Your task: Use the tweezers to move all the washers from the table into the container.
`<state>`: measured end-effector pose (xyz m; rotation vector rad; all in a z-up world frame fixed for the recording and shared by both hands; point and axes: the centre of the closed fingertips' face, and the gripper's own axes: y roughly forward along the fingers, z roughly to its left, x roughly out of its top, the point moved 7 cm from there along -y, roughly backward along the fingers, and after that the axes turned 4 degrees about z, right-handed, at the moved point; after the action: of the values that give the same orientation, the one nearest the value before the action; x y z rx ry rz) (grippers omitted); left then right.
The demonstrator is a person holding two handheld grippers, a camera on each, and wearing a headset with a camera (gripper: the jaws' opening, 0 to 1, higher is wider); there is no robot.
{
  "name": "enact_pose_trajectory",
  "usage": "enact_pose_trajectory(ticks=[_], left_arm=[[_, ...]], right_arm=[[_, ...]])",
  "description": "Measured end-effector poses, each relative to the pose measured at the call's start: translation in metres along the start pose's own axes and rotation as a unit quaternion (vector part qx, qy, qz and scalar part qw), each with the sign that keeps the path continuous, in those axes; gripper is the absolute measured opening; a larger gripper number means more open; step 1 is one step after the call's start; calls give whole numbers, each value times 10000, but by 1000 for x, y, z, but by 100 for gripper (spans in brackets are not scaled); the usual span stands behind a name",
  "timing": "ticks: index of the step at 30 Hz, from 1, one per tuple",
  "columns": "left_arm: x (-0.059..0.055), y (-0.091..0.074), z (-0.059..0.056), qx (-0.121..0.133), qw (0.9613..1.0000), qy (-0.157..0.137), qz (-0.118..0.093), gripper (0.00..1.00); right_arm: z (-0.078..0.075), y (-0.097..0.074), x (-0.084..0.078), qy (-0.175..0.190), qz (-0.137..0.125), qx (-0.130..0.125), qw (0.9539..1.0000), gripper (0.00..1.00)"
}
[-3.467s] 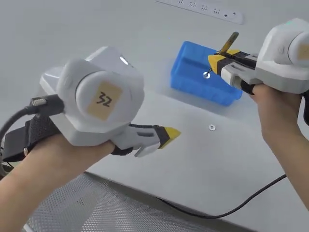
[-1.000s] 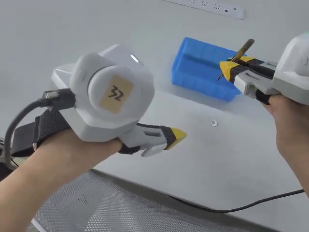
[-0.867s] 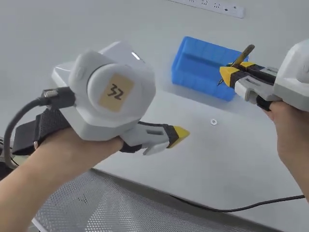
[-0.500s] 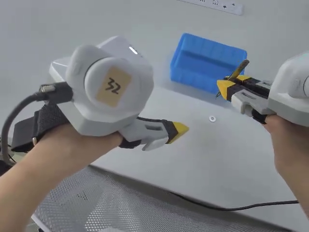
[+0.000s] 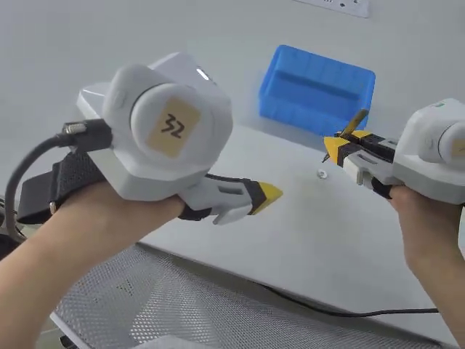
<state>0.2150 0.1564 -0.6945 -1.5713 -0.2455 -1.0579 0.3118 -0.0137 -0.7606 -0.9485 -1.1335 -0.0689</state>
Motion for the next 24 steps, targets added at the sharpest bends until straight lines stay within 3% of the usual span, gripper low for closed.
enact_pose_trajectory(ticks=[24], left_arm=[[-1,5,-1,-63,9999,60,85,99]], right_arm=[[-3,2,-13,125,182,21,9998,5]])
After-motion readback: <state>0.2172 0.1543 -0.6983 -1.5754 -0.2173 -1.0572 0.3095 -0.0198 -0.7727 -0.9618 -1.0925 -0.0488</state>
